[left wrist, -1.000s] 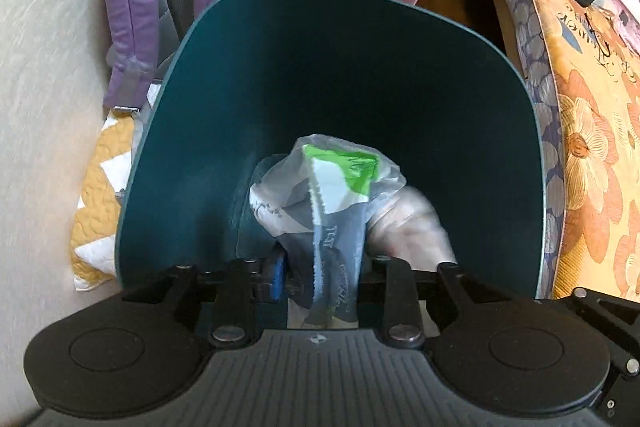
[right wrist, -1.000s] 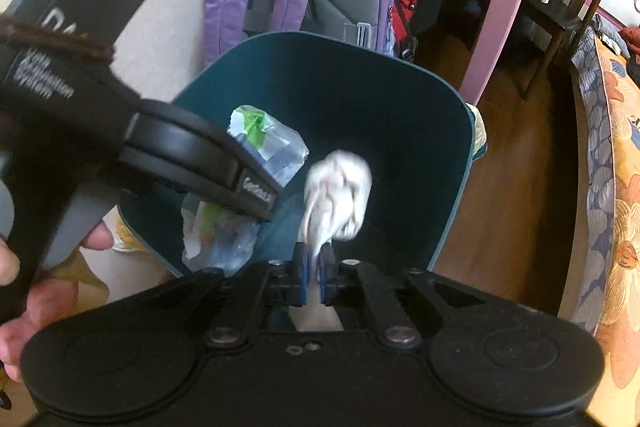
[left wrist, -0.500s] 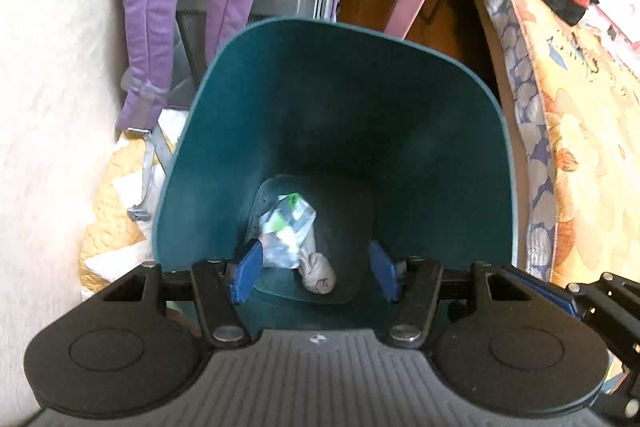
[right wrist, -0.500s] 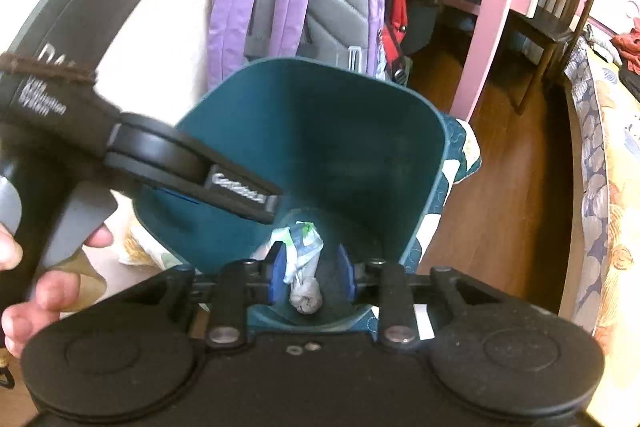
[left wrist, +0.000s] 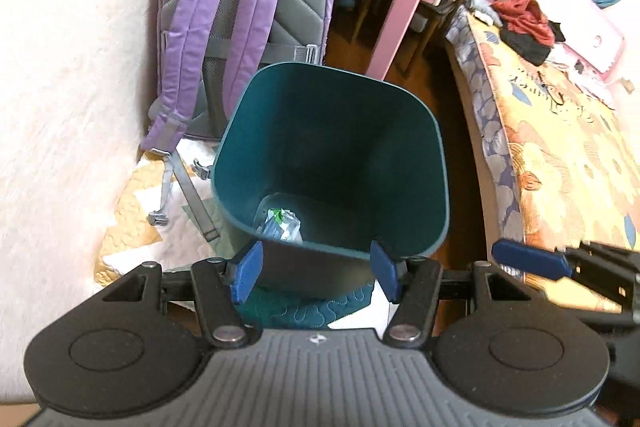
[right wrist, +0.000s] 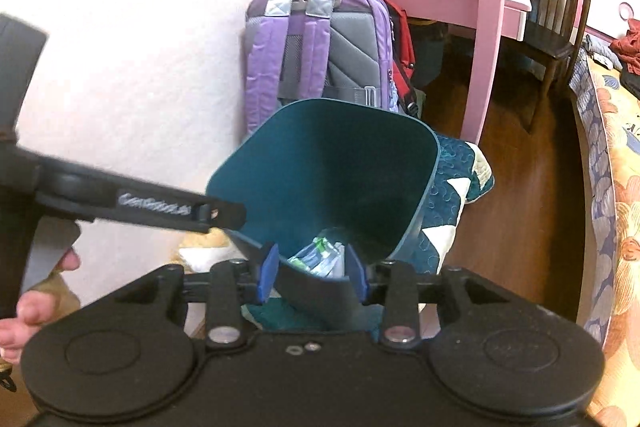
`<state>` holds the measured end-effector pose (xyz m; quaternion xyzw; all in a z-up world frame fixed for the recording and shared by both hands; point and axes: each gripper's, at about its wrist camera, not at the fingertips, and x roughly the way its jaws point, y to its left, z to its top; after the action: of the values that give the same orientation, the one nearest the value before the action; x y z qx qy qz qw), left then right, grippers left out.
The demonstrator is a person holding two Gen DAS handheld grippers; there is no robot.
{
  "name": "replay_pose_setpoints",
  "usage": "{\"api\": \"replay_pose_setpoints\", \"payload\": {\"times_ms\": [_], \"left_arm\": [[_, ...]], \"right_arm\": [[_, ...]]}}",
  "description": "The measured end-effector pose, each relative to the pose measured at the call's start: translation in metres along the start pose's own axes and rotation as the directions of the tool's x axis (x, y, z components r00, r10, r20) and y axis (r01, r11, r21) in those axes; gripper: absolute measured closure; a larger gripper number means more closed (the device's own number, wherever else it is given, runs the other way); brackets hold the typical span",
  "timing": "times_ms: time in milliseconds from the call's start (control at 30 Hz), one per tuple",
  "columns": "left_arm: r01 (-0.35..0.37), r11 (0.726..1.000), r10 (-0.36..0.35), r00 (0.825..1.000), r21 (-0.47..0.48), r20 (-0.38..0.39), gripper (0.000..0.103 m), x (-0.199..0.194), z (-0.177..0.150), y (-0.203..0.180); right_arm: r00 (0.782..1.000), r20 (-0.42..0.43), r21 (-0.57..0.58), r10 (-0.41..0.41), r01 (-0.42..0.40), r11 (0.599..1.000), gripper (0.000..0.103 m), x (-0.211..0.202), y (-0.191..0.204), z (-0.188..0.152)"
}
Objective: Collect trash
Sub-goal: 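Move both grippers back down toward the trash pile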
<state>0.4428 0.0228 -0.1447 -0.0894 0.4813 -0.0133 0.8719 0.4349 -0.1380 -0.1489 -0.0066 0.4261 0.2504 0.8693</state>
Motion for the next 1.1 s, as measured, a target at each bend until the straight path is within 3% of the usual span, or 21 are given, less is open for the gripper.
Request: {"api": "replay_pose_setpoints", "payload": {"times_ms": [367,467,633,767,1100], "left_arm": [[-0.01,1.0,0.01,1.0,0.004,0.018,0.044,-0.047,-0.07,0.009],[-0.015,1.0,0.015,1.0,-0.003,0.004,0.033,-0.053,-0.089,0.014],[-0.026,0.999,0.025,0.999,-0.024,-0.042,0.03,-0.056,-0.125,0.023],[-0.031,0.997,0.028,0.998,-0.065,-0.059,0.023,-0.052,-0.15,0.038],[-0.089,0.983,0.067,0.988,-0.162,-0.14,0.021,-0.003,-0.223,0.091]], "right_arm": [[0.999,0.04,-0.021,0.034,-0.033,0.999,0.054,-0.044,0.012,-0.048],[0.999,0.029,-0.031,0.042,-0.041,0.999,0.052,-0.052,0.018,-0.066],[0.996,-0.003,-0.045,0.088,-0.088,0.995,0.038,-0.057,0.032,-0.099],[0.992,-0.039,-0.013,0.123,-0.124,0.992,0.026,-0.049,0.041,-0.122],[0.978,-0.169,-0.097,0.125,-0.143,0.985,0.017,0.005,0.064,-0.186]]}}
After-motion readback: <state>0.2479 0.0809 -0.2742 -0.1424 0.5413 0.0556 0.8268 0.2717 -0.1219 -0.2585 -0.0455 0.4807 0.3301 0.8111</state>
